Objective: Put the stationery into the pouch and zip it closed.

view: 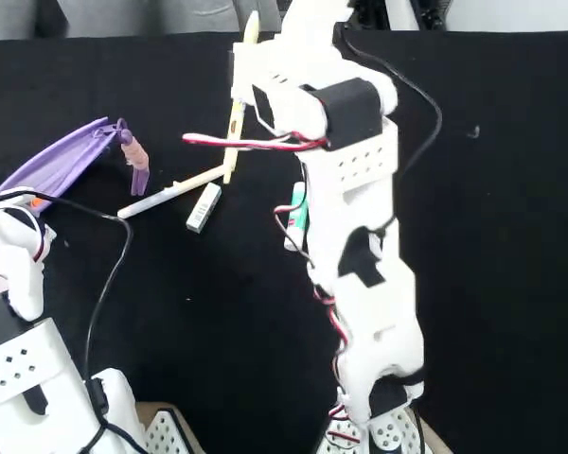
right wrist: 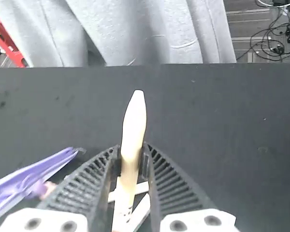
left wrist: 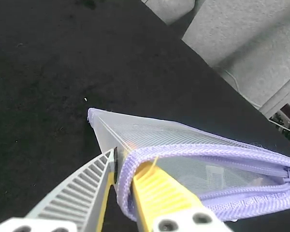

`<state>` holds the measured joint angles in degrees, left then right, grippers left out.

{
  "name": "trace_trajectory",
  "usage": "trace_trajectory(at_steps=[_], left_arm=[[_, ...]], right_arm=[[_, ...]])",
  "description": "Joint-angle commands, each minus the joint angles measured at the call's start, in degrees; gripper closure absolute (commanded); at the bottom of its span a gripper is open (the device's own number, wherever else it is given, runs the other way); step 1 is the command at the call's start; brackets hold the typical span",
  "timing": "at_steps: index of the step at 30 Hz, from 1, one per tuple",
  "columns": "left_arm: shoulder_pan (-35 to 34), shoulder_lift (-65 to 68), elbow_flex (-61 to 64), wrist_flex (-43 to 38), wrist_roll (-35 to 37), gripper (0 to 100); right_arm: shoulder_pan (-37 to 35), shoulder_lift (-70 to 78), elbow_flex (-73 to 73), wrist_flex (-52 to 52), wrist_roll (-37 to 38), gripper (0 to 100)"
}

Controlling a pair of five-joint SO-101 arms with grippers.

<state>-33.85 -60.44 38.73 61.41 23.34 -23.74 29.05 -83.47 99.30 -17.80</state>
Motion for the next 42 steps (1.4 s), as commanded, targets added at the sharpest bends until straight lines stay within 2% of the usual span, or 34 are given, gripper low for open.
trace_trajectory(at_steps=[1,6,14,25,30,34,36,42], left_arm=[[0.04,-0.7,-0.75,-1.32,0.62,97],[0.66,-0.7,-0.75,-1.41,0.62,97],[10.42,-0.7,-2.42,-1.32,0.62,97],[10.86,-0.7,-2.33,-1.41,0.62,97],[10.95,-0.7,-2.33,-1.41,0.62,97],[10.95,-0.7,-2.33,-1.32,0.62,97],[10.95,-0.7,-2.33,-1.32,0.62,97],[10.95,-0.7,-2.33,-1.32,0.62,97]], right_arm=[[-2.46,-10.68,7.6,1.93,-0.26,98.8],[-2.73,-18.51,13.49,1.58,-0.18,98.8],[-3.16,-24.13,14.02,1.85,-0.18,98.8],[-6.77,-38.64,25.98,-0.18,3.08,98.8],[-7.03,-40.75,35.82,-6.07,2.99,98.8],[-10.99,-42.59,45.14,-11.87,2.99,98.8],[-12.75,-43.65,51.74,-17.67,3.25,98.8],[-10.37,-49.1,71.87,-38.33,3.08,98.8]])
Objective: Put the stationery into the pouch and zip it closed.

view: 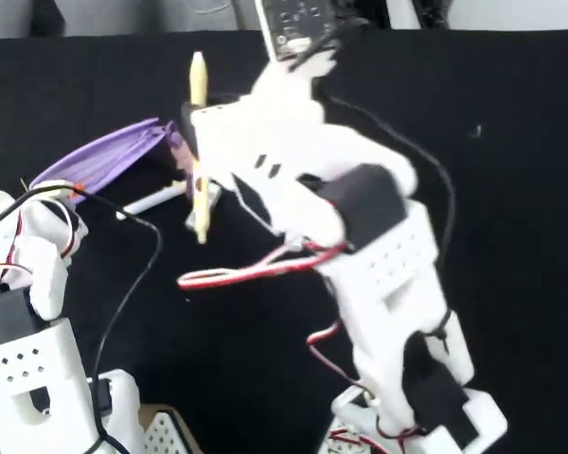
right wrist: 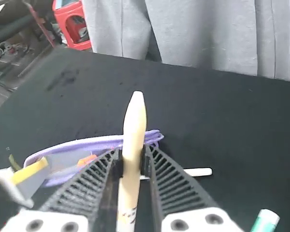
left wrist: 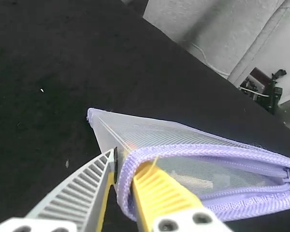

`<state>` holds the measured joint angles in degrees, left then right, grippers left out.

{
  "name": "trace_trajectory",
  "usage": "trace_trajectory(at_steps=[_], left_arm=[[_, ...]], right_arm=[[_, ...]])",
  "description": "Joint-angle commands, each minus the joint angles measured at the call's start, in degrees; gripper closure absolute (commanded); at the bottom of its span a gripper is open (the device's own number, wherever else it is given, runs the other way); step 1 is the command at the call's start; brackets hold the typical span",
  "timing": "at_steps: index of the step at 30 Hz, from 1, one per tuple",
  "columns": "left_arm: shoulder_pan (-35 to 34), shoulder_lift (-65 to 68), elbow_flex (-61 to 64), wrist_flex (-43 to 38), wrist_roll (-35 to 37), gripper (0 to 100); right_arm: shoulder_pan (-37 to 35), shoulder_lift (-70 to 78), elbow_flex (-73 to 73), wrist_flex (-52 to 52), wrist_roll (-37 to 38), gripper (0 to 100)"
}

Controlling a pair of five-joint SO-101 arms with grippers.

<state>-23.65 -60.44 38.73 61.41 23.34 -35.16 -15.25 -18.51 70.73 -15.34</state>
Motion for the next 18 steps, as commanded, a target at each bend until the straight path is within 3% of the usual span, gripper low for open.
trace_trajectory(at_steps=[1,6,18], left_arm=[[0.75,-0.7,-2.33,-1.32,0.62,97],[0.75,-0.7,-2.24,-1.32,0.62,97],[0.84,-0.7,-2.42,-1.76,0.62,97]], right_arm=[[1.14,-6.29,9.54,-12.4,0.79,98.8],[0.97,-13.41,22.81,-27.78,0.97,98.8],[0.79,-22.46,56.31,-77.27,1.05,98.8]])
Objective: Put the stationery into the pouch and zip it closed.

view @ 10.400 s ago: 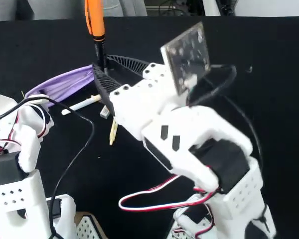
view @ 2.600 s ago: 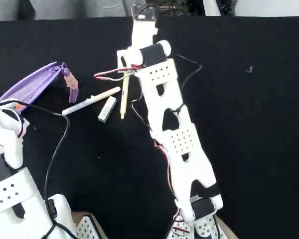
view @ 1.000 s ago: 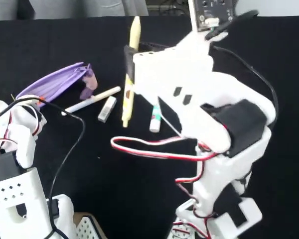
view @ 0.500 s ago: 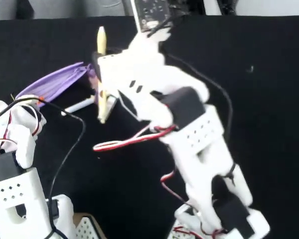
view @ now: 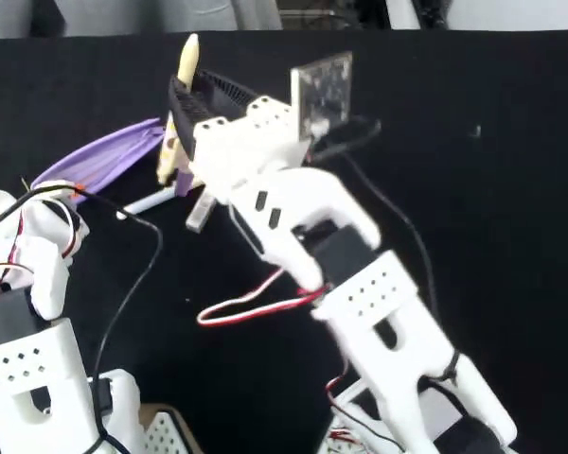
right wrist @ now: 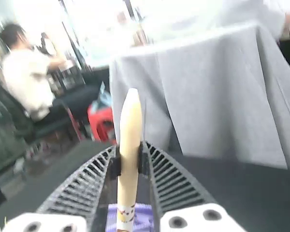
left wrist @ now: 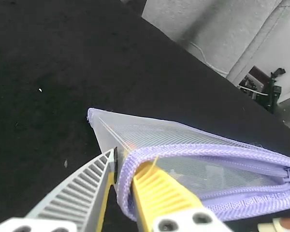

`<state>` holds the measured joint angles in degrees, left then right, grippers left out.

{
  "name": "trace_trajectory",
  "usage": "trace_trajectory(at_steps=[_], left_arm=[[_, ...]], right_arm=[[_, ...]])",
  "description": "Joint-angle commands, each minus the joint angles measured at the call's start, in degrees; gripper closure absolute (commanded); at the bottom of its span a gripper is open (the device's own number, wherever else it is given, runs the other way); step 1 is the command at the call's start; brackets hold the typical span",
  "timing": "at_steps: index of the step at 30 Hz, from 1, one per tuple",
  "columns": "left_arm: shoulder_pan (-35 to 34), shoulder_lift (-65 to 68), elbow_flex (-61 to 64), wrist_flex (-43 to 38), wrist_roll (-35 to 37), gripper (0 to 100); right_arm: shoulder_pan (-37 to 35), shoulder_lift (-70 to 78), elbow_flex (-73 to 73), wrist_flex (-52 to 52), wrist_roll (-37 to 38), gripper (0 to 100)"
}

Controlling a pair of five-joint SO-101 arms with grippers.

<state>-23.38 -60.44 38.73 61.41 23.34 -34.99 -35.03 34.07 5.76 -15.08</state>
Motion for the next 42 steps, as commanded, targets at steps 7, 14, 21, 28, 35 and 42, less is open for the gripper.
trace_trajectory(at_steps=[7,14,21,28,35,42], left_arm=[[3.21,-0.62,-2.42,-1.85,0.62,97],[4.18,-0.44,-2.51,-1.85,0.62,97],[4.53,-0.26,-1.54,-3.34,0.62,97],[4.62,-0.62,-1.1,-3.43,0.62,97],[4.62,-0.7,-1.1,-3.43,0.62,97],[4.62,-0.7,-1.1,-3.34,0.62,97]], right_arm=[[-6.68,-2.68,9.98,-23.91,11.16,98.8],[-11.87,-5.05,16.48,-33.05,21.19,98.8],[-12.04,-13.85,18.68,-34.11,22.33,98.8],[-11.96,-11.82,19.12,-36.31,23.12,98.8],[-11.96,-2.15,18.77,-46.51,25.14,98.8],[-11.43,7.43,17.19,-51.96,29.36,98.8]])
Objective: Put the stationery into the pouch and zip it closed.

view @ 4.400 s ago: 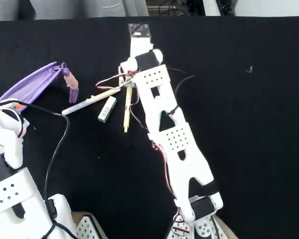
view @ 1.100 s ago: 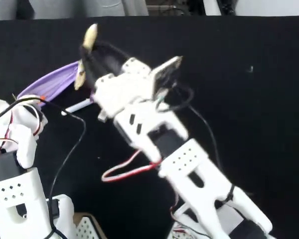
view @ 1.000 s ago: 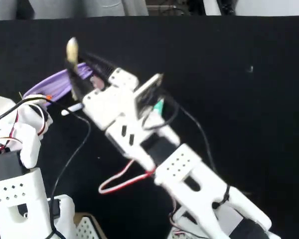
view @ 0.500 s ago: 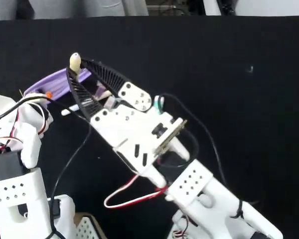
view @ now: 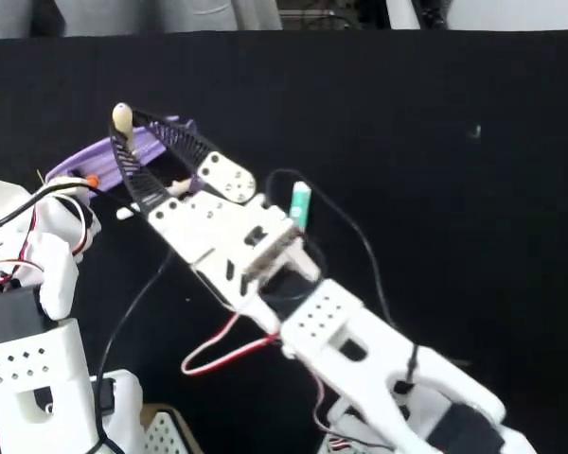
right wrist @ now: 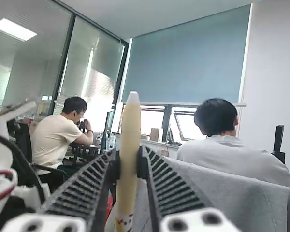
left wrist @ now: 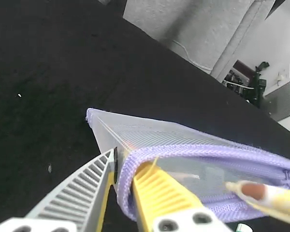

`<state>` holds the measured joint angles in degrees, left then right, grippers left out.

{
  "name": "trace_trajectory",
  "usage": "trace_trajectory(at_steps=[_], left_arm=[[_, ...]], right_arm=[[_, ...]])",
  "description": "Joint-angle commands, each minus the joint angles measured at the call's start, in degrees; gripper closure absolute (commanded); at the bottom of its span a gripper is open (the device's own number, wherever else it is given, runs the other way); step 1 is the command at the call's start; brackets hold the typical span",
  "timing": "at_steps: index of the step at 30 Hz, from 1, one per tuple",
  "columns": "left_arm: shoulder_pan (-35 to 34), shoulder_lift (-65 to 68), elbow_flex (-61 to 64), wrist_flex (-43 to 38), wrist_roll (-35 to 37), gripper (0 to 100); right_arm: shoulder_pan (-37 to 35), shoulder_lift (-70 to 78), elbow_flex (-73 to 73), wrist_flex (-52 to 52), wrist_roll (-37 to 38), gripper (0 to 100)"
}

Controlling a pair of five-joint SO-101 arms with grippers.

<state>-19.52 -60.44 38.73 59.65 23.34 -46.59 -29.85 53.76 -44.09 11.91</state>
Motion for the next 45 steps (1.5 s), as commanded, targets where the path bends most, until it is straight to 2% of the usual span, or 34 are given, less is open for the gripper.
trace_trajectory(at_steps=[1,13,18,21,33,37,45], left_arm=[[0.75,-0.7,-1.1,-1.58,0.62,97],[0.31,-0.7,-1.27,-1.32,0.62,97],[0.31,-0.7,-1.27,-1.32,0.62,97],[0.22,-0.7,-1.1,-1.49,0.62,97],[0.22,-0.7,-1.1,-1.58,0.62,97],[-1.01,-0.7,-1.01,-1.58,0.62,97],[-8.13,-0.7,-1.54,-1.49,2.73,97]], right_arm=[[0.53,3.21,-2.68,-2.11,2.55,98.8],[4.57,9.89,-1.36,-1.85,2.55,97.9],[4.57,11.82,-1.36,-1.76,2.55,86.1],[4.48,12.0,-1.36,-1.67,2.55,82.7],[4.4,11.3,-8.92,14.77,2.9,79.8],[5.01,6.55,-8.92,17.93,2.9,80.0],[12.92,-4.62,-11.56,28.57,2.99,80.0]])
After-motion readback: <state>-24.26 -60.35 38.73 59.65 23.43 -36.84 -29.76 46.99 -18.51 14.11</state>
